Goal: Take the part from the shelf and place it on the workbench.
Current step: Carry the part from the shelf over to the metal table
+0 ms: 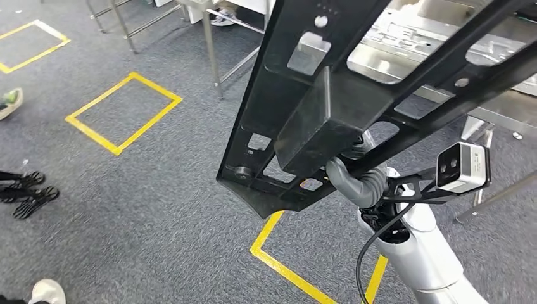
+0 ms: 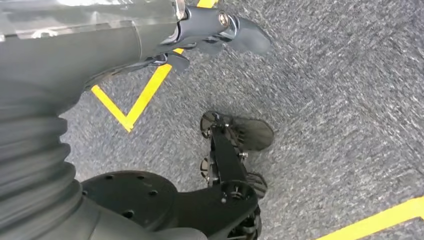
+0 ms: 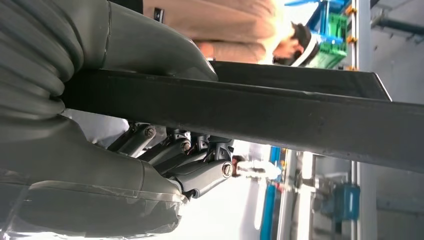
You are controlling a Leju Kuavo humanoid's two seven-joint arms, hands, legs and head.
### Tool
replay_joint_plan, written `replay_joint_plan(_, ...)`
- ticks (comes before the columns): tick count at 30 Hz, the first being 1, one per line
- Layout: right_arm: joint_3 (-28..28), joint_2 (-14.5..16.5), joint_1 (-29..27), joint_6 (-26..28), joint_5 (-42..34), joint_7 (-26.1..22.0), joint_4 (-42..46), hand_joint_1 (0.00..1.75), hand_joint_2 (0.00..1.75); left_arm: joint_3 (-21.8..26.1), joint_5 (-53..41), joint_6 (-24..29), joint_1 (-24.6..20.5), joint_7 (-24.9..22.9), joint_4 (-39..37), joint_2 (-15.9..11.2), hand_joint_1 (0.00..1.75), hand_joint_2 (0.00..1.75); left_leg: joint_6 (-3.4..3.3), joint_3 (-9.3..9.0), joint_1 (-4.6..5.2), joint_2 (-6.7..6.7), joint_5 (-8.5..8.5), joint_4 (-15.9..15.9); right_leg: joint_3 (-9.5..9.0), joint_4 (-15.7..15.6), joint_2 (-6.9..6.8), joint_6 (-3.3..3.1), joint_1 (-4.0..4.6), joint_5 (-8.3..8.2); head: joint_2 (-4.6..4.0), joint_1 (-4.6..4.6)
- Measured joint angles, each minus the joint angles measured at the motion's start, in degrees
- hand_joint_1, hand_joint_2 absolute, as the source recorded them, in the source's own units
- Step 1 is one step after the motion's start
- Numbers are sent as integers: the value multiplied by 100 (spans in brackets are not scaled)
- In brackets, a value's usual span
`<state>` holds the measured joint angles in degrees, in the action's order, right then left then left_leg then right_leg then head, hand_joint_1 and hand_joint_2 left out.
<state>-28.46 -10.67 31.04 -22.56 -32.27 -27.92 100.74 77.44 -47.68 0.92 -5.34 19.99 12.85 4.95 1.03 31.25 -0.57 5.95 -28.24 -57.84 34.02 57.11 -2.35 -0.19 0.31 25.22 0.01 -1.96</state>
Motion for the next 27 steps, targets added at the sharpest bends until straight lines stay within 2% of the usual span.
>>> replay_joint_plan(2,13,-7,6,1,-4,-3,-1,175,175,-2,-8,-1,-5,-3,-1,-3,0,175,44,136,-11,-240,-234,-358,-45,-60,125,-61,-48,-32,1,24)
replay_joint_plan(3,15,-7,4,0,-6,-4,-5,175,175,-3,-12,-2,-2,-8,-1,-4,0,175,59,298,-22,-403,-415,-720,-54,-67,184,-79,-52,-34,0,43)
replay_joint_plan(4,14,-4,-4,-2,-4,-4,-11,175,175,-3,-14,-2,6,-15,-2,-3,0,175,72,502,-23,-494,-587,-1128,-52,-62,250,-92,-51,-33,0,59)
replay_joint_plan(5,12,-3,-18,-5,-2,-4,-20,175,175,-3,-15,-2,14,-24,-2,-3,0,175,84,688,-24,-533,-689,-1467,-50,-54,326,-97,-48,-29,-1,73)
replay_joint_plan(6,11,-3,-29,-8,7,-4,-28,175,175,-3,-16,-1,21,-31,-2,-4,0,175,89,796,-24,-547,-678,-1627,-50,-41,408,-97,-45,-24,-1,77)
replay_joint_plan(7,11,-2,-36,-10,20,-5,-34,175,175,-3,-15,0,23,-36,-2,-6,0,175,89,795,-25,-554,-548,-1554,-52,-25,491,-91,-45,-17,-1,77)
replay_joint_plan(8,11,-1,-39,-10,37,-7,-37,175,175,-3,-15,1,21,-38,-2,-10,0,175,81,686,-28,-586,-323,-1256,-57,-6,572,-81,-47,-4,-1,78)
replay_joint_plan(9,11,2,-40,-8,63,-11,-39,175,175,-3,-17,2,18,-38,-1,-16,0,175,66,521,-36,-682,-89,-839,-60,15,645,-66,-53,12,-1,78)
replay_joint_plan(10,11,5,-42,-2,88,-20,-39,175,175,-3,-21,0,15,-38,-1,-24,0,175,46,361,-48,-803,66,-461,-51,41,709,-47,-49,27,-1,76)
replay_joint_plan(11,10,14,-49,4,119,-30,-38,175,175,-4,-26,-3,13,-39,-2,-30,0,175,26,248,-55,-907,151,-197,-31,60,769,-23,-51,32,0,77)
replay_joint_plan(12,9,21,-66,13,152,-44,-37,175,175,-5,-35,-5,12,-39,-2,-34,0,175,1,196,-54,-974,156,-75,-6,70,824,8,-58,31,0,78)
replay_joint_plan(14,7,31,-121,27,204,-72,-32,175,175,-14,-62,-12,6,-38,-2,-34,0,175,-54,174,-51,-918,144,-39,30,60,932,79,-71,11,1,77)
replay_joint_plan(15,9,31,-152,34,223,-82,-29,175,175,-22,-75,-15,2,-37,-2,-31,0,175,-91,158,-59,-858,156,-10,39,73,918,108,-69,24,0,79)
replay_joint_plan(17,15,31,-180,49,241,-93,-21,175,175,-36,-90,-21,-2,-32,-2,-25,0,175,-163,122,-86,-727,183,53,176,365,683,152,-52,204,0,49)
replay_joint_plan(19,17,31,-204,64,247,-97,-15,175,175,-40,-93,-22,12,-28,-2,-25,0,175,-196,110,-74,-589,181,68,543,1093,384,187,-68,554,-1,17)
replay_joint_plan(20,17,31,-225,69,249,-98,-14,175,175,-41,-97,-23,20,-28,-2,-25,0,175,-198,110,-68,-517,173,67,736,1458,321,205,-84,682,-1,15)
replay_joint_plan(21,17,31,-251,73,252,-101,-14,175,175,-43,-102,-24,25,-29,-2,-25,0,175,-195,106,-65,-447,163,66,855,1668,292,220,-101,715,0,15)
replay_joint_plan(22,19,30,-274,75,259,-105,-14,175,175,-45,-107,-25,26,-30,-2,-24,0,175,-187,96,-65,-380,150,65,854,1648,270,229,-114,634,0,14)
replay_joint_plan(23,21,29,-292,75,269,-115,-14,175,175,-47,-111,-26,25,-30,-2,-21,0,175,-175,79,-66,-317,135,64,733,1396,234,230,-123,460,0,13)
replay_joint_plan(25,31,27,-308,74,289,-145,-14,175,175,-52,-118,-31,23,-28,-2,-14,0,175,-134,31,-59,-209,98,64,303,559,36,200,-107,90,0,13)
replay_joint_plan(26,36,26,-310,68,297,-166,-13,175,175,-54,-122,-32,20,-27,-2,-12,0,175,-105,12,-46,-162,78,62,146,245,-61,172,-86,-10,0,14)
replay_joint_plan(27,40,26,-312,58,300,-187,-13,175,175,-55,-127,-33,17,-25,-2,-11,0,175,-71,-6,-34,-119,61,63,65,74,-119,145,-64,-43,-1,16)
